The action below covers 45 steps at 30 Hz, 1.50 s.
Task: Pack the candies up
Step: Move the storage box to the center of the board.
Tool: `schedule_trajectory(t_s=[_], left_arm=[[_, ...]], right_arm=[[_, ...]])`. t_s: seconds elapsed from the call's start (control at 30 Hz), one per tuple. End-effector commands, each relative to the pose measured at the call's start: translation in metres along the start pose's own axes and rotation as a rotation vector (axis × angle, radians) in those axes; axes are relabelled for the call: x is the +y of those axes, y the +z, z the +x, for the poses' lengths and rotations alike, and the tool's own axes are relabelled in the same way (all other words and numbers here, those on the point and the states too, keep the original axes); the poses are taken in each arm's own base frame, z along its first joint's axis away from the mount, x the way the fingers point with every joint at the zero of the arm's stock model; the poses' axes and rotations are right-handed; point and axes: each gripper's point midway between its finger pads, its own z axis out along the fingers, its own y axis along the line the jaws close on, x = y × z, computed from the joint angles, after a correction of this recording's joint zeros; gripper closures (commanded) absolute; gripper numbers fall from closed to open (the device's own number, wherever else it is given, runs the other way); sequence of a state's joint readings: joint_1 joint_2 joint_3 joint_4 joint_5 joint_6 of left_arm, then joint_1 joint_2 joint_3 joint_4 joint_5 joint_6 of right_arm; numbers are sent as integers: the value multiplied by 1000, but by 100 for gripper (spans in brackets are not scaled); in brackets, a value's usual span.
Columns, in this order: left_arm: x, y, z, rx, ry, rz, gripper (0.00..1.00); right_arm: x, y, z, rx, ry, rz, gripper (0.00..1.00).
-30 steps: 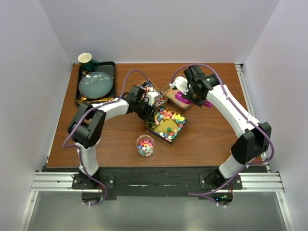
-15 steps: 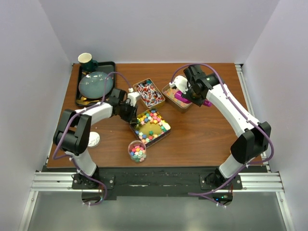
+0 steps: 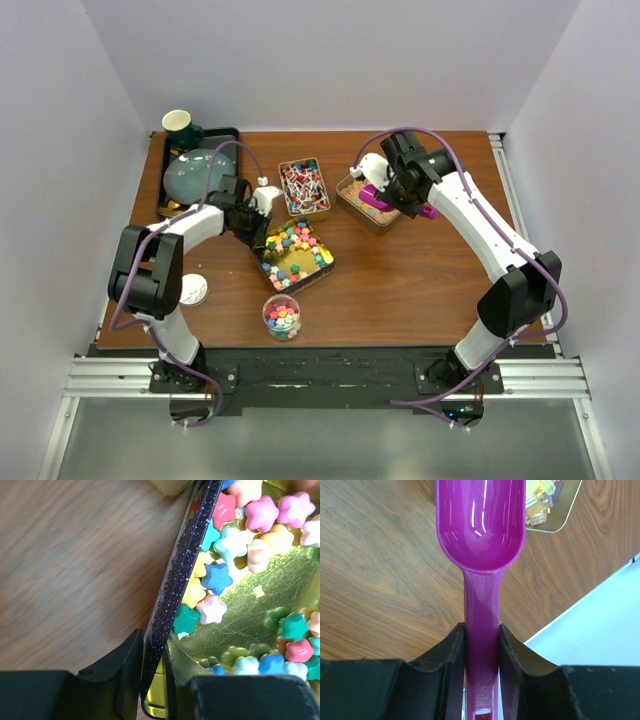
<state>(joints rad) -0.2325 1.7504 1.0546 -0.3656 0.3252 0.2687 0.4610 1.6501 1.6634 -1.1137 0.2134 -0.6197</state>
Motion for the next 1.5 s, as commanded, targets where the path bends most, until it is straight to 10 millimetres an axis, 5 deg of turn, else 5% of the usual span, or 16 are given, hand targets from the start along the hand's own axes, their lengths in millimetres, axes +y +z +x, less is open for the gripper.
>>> schedule_trajectory(t_s=[0.0, 0.33, 0.57, 0.63, 0.77, 0.87, 1.03, 1.2, 1.3, 1.47], left_arm=[[41, -17, 4, 44, 31, -108, 77], [78, -43, 31, 100, 61, -164, 78], [101, -54, 23, 77, 3, -225, 76], [106, -70, -4, 12, -12, -250, 69], [95, -123, -92, -246, 68, -282, 48], [73, -133, -140, -321, 115, -237, 41], [30, -86, -199, -362, 17, -56, 43], [-32, -32, -261, -422, 63, 34, 45], [-48, -8, -289, -470, 49, 62, 45], [-49, 20, -317, -537, 76, 53, 43]], right_arm=[[-6, -9, -13, -54, 27, 19, 100], [-9, -8, -18, -58, 24, 19, 100], [-12, -8, -19, -57, 29, 30, 100], [-15, -11, -17, -55, 36, 48, 100], [-16, -14, -13, -56, 56, 70, 100], [-25, -13, -6, -57, 126, 104, 100], [-57, -12, 8, -61, 326, 175, 100], [-64, -12, 19, -47, 366, 179, 100], [-63, -11, 29, -33, 383, 180, 100], [-61, -10, 48, -9, 415, 173, 100]])
